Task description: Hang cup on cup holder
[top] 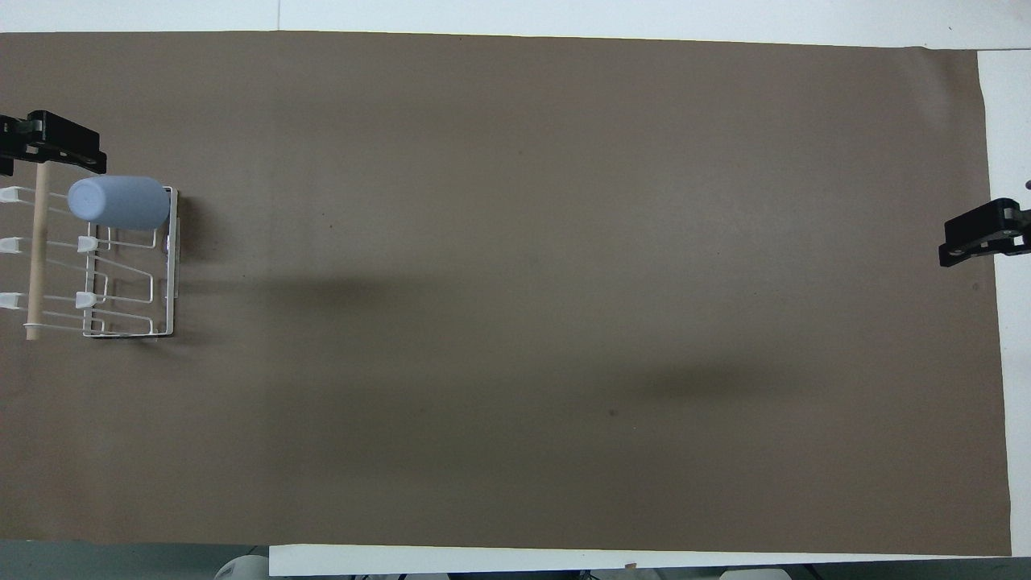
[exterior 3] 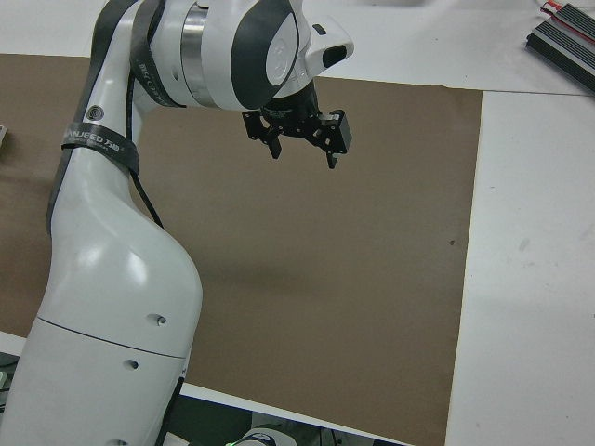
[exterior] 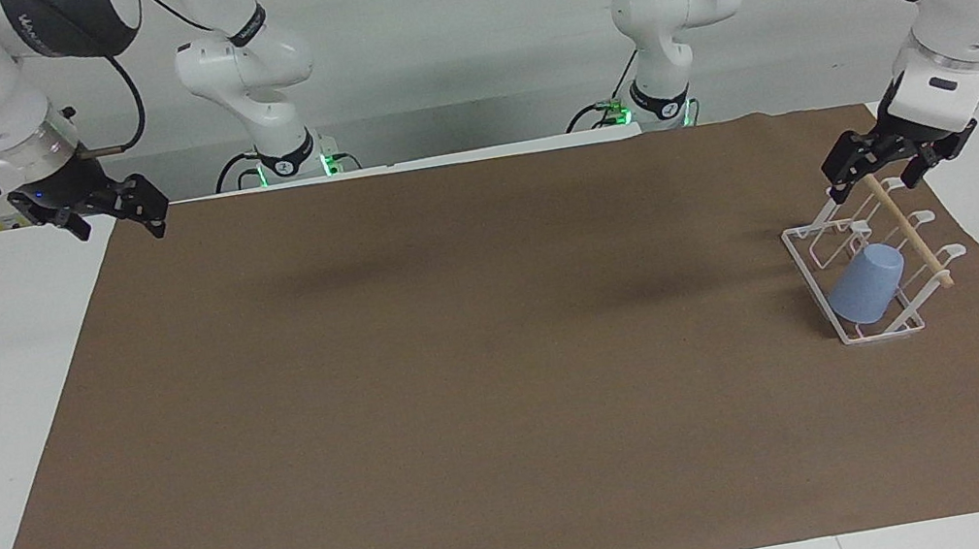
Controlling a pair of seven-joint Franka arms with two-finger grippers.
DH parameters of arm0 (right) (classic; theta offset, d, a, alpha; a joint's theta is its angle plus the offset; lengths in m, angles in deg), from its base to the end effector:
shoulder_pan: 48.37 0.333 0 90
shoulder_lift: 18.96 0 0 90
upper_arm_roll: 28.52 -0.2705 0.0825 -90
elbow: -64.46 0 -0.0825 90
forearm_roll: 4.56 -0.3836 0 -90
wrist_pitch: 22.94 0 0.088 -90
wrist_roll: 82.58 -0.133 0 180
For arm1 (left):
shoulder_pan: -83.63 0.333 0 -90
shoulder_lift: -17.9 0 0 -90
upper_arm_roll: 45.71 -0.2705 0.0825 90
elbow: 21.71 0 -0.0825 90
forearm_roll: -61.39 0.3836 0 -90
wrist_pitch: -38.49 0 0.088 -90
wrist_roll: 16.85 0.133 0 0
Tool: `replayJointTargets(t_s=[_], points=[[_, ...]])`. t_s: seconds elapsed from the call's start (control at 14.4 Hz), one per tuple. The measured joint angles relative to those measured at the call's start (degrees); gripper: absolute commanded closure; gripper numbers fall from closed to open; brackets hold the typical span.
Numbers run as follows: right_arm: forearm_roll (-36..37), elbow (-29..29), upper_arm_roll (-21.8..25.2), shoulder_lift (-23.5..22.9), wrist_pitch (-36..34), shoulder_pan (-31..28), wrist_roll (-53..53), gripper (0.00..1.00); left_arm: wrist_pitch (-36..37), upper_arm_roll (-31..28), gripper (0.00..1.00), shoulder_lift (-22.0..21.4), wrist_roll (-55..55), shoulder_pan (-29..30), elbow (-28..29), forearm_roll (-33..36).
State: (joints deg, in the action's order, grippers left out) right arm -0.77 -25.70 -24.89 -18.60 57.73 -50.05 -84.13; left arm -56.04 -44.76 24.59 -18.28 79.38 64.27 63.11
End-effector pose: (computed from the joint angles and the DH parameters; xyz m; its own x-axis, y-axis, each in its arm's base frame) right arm 0.5267 -0.0587 0.5429 0.9792 -0.1288 -0.1565 -0.1191 -0.9904 0.0700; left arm 0.5907 -0.0495 0.5266 0.9971 -0.0679 0.0331 -0.0670 -0.9974 -0.0272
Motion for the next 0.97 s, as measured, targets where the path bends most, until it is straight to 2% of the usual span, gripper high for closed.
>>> replayJointTargets(t_s=[0.97], points=[[0.0,0.0,0.0,0.0,0.0,0.0,0.0,0.01,0.9,-0.3,0.0,-1.0,0.02,0.17,0.78,-0.54]])
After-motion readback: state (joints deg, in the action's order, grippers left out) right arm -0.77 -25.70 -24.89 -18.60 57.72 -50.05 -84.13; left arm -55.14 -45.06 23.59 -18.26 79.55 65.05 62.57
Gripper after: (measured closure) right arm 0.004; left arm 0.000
